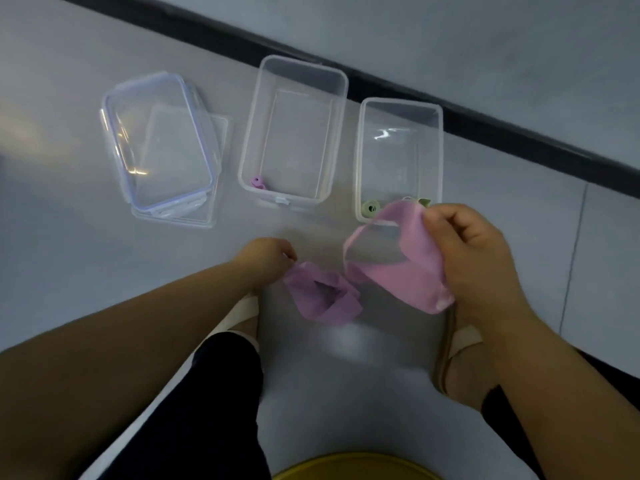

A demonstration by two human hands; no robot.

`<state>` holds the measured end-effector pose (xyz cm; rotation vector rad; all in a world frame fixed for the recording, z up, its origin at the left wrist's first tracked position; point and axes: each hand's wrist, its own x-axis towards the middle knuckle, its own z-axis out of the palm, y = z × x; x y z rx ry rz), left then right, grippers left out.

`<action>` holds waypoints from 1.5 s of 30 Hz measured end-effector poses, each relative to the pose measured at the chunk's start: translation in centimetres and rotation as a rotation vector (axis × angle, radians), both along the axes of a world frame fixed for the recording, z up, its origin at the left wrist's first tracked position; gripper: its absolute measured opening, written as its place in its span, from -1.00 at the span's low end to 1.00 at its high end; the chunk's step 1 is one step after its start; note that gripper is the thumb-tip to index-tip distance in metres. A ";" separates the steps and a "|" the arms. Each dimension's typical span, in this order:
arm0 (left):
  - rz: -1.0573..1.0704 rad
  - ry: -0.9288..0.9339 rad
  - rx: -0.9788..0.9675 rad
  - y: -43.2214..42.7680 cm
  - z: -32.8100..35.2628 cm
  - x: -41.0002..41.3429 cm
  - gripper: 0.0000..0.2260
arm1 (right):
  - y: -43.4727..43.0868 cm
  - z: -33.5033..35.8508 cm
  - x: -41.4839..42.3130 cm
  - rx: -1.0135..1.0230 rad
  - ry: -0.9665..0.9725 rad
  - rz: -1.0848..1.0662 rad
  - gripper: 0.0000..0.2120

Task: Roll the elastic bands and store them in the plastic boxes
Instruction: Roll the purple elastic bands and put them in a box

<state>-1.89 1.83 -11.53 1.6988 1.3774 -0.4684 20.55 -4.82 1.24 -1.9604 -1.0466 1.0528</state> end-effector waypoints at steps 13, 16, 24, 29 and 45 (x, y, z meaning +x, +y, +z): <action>-0.053 -0.703 -0.127 0.6 26.4 6.7 -0.51 | -0.5 18.3 2.8 -0.167 0.429 0.367 -0.74; 0.030 -0.807 -0.101 -0.5 30.4 6.6 -0.81 | -1.5 21.7 3.9 -0.069 0.412 0.414 -0.70; 0.512 -1.100 -0.032 -1.9 33.5 4.8 -0.87 | -3.3 22.9 6.2 -0.071 0.298 0.618 -0.74; 0.724 -0.990 0.026 -1.3 31.0 4.6 -0.85 | -2.8 21.2 7.6 -0.053 0.594 0.403 -0.75; 0.780 -1.020 -0.125 2.1 29.7 6.0 -0.74 | 1.4 19.6 9.7 -0.042 0.523 0.192 -0.86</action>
